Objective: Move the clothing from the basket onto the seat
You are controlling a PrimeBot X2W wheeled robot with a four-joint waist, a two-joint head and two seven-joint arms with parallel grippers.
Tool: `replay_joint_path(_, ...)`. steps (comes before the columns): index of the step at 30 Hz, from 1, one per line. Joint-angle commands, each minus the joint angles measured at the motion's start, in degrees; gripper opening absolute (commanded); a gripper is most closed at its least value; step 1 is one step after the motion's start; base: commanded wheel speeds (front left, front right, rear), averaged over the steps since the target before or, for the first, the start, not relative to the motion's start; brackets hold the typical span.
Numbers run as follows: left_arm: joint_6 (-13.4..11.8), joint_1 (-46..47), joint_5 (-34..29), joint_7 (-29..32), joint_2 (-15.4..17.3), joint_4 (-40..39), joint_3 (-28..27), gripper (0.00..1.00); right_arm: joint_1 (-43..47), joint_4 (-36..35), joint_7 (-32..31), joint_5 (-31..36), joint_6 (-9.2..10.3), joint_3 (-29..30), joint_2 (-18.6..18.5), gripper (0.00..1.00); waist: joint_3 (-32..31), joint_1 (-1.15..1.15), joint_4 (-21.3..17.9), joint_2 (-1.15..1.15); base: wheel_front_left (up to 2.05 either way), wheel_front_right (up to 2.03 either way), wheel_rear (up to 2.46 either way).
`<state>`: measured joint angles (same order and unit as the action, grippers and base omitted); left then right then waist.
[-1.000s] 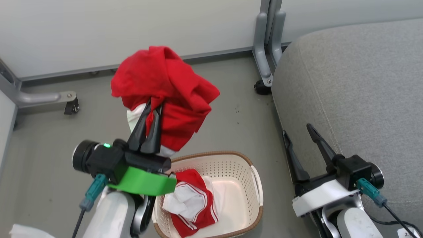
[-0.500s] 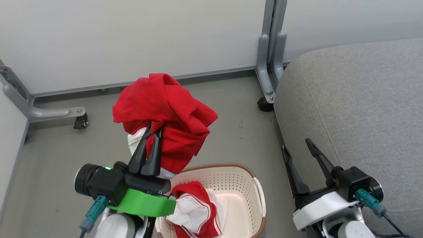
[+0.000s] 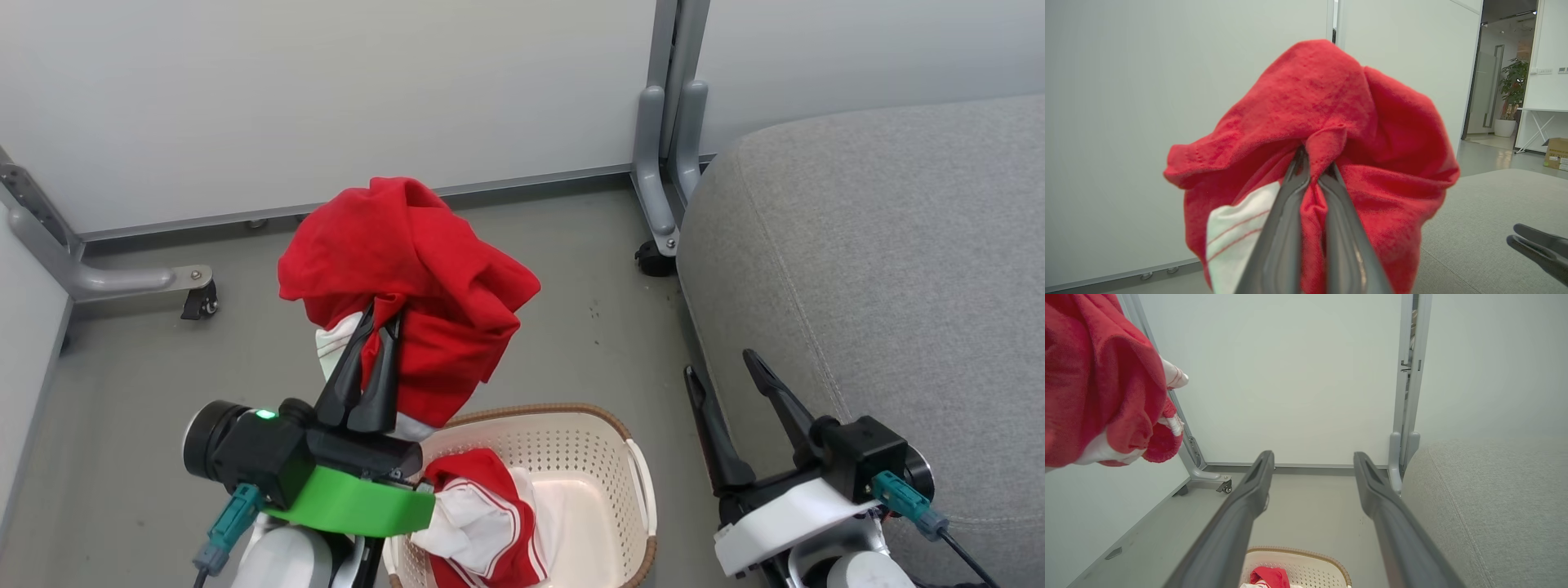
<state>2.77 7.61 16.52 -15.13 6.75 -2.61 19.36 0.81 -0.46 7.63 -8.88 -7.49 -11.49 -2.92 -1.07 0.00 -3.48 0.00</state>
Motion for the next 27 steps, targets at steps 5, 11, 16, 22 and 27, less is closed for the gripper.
replay_joint_path(5, 0.33, 0.1, -0.54, -0.02, -0.01, -0.32, -0.27, 0.0, -2.85, -1.15, -0.58, -3.51, -0.01, -4.33, -0.4, 1.0, 0.34, 0.0, 0.11, 0.0, 0.0, 0.0, 0.0)
replay_joint_path(11, 0.78, 0.76, -0.87, -0.02, -0.21, -0.26, -0.03, 0.0, -8.54, -0.96, -0.76, -6.56, -0.01, -13.16, -1.66, 1.0, 1.01, 0.0, 0.7, 0.0, 0.0, 0.0, 0.0)
replay_joint_path(16, 0.92, 1.65, -1.16, -0.02, -0.49, 0.25, 0.37, 0.0, -13.58, -0.3, -0.56, -10.77, 0.0, -21.37, -2.87, 1.0, 1.53, 0.0, 1.56, 0.0, 0.0, 0.0, 0.0)
replay_joint_path(22, 1.32, 2.36, -1.4, -0.02, -0.99, 0.13, 0.91, 0.0, -19.57, 3.08, 0.22, -13.89, 0.0, -27.58, -3.3, 1.0, 2.07, 0.0, 2.28, 0.0, 0.0, 0.0, 0.0)
replay_joint_path(27, 1.64, 2.77, -1.65, -0.02, -1.16, 0.18, 1.73, 0.0, -24.34, 8.24, 1.08, -15.57, 0.0, -30.95, -2.45, 1.0, 2.2, 0.0, 2.79, 0.0, 0.0, 0.0, 0.0)
